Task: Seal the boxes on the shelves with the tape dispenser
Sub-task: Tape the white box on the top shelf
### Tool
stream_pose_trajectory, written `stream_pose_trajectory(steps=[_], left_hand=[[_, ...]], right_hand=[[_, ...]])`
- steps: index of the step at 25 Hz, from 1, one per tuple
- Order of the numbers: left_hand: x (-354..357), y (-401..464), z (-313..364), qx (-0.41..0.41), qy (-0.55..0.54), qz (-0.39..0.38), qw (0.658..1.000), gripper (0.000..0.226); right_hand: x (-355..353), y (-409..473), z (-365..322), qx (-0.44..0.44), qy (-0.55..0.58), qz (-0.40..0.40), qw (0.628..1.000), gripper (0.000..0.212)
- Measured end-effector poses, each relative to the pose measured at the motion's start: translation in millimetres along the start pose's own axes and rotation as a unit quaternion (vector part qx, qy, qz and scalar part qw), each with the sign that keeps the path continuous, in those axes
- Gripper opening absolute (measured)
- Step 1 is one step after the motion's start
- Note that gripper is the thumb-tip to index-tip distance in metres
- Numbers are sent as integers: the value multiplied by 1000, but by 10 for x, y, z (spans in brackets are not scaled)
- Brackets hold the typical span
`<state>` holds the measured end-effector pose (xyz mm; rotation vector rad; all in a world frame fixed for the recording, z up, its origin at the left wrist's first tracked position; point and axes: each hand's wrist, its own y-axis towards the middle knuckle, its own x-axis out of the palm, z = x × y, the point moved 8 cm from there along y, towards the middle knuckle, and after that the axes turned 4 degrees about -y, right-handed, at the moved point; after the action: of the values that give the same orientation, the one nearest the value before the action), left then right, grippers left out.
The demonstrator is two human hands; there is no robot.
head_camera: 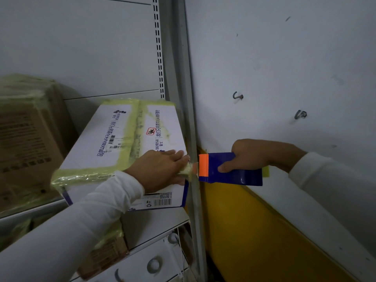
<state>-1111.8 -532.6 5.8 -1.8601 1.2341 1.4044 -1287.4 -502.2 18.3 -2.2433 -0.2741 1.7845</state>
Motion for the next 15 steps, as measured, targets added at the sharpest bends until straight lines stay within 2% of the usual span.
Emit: stream_pose_trajectory(steps=[2,4,5,6,8,12,15], left_hand=[[-20,5,7,-1,-6,1,1000,63],[-80,-28,-97,-11,-48,14,999,62],[-125,-51,-169,-11,-75,17,997,61],[-163,-70,-214,-5,-91,17,996,61],[-189,-117,-257,-2,-97,23,995,60],[-293,-108,-205,-9,-133,48,990,65],[-554,-134,108,153,-71,158,973,47]], right_hand=[[-16,63,-35,12,-56,34,998,41],[32,118,-22,36,-224,92,970,39],[122,149,20,52,-271,106,955,37],[255,187,101,69,-262,101,957,38],[403,308,159,75,-172,88,978,42],[247,380,145,78,-79,126,986,50],[102,327,243,100,-50,149,983,52]])
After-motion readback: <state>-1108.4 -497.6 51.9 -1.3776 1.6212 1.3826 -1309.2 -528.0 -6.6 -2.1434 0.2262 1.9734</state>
